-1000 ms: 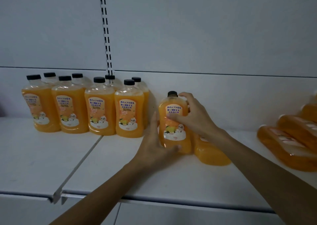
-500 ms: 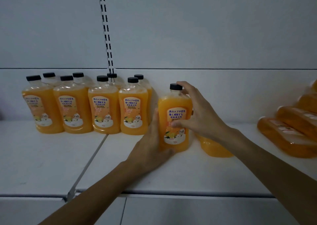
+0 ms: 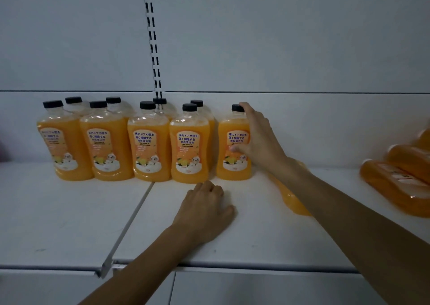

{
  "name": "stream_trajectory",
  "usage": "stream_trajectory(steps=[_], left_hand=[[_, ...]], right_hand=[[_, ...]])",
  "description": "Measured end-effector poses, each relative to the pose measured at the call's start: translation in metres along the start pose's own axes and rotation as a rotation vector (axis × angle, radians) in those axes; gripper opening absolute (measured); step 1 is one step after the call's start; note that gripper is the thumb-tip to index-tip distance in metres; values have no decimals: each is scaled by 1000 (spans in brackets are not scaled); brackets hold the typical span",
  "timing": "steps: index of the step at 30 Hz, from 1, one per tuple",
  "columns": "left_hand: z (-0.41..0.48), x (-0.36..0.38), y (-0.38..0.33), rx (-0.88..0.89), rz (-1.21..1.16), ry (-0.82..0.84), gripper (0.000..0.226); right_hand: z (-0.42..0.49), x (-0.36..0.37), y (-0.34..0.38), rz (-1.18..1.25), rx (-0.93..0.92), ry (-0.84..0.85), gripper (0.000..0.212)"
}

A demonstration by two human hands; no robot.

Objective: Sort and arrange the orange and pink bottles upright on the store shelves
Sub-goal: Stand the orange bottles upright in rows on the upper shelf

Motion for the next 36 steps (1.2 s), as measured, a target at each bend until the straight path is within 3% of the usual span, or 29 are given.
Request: stream_trajectory(steps=[7,11,16,20,25,28,33,36], left_hand=[[1,0,0,5,-17,-15,46],[1,-1,0,2,-4,-6,46],[1,-6,-7,-1,80,19,45],[4,-8,-12,51,104,-15,39],[20,-2,-30,-44,-203,-71,39],[44,5,-55,-87,-409,-95,51],[70,21,-102,-145,-650,44,103],[72,24,-106,-187,-716,7,92]], right_hand=[[19,19,-3,-32,13,-65,96],[23,17,-4,-226,5,-117,98],[22,1,-10,-148,-11,42,101],[21,-30,-43,-140,111,140,84],[3,-54,-100,-282,428,349,84],[-17,-38,-116,-237,538,462,80],[-28,-35,-119,-23,604,386,52],[-31,-39,-118,27,594,323,44]])
Point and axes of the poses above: each hand's wrist, its own z-axis towards the middle knuckle, its own x-axis out of the palm, y = z × x, the point moved 3 cm from there along z, towards the middle knuckle, and after that the axes turned 12 degrees about x, right-handed, at the moved point
